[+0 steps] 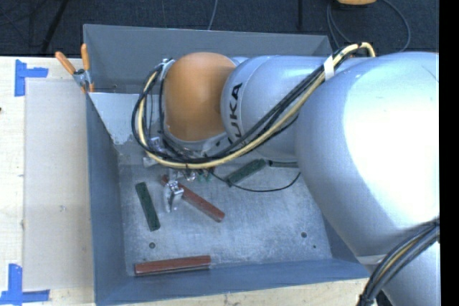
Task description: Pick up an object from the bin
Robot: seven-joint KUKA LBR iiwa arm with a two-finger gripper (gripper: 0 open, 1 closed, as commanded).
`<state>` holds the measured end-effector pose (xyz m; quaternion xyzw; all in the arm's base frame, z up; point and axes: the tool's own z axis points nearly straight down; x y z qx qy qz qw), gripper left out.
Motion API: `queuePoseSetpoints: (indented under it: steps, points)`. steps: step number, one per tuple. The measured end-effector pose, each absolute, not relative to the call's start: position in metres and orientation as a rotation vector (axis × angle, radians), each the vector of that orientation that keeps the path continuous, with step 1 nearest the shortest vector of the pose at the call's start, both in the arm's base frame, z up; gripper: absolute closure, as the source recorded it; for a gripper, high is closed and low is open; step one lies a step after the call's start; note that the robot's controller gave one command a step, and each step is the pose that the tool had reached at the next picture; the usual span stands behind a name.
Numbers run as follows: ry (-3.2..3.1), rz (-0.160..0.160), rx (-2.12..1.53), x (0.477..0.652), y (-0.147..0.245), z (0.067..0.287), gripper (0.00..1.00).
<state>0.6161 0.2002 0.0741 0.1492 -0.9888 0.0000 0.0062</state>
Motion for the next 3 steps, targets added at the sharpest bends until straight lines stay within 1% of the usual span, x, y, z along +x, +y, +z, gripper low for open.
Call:
queuePoseSetpoints:
  steps: [1, 2, 3]
  points:
    - [-3.131, -0.025, 0.162, 0.609, 0.175, 0.074, 0.0]
    - [-3.13, -0.016, 0.396, 0.615, 0.115, 0.077, 1.0]
    - [-3.13, -0.016, 0.395, 0.615, 0.115, 0.077, 1.0]
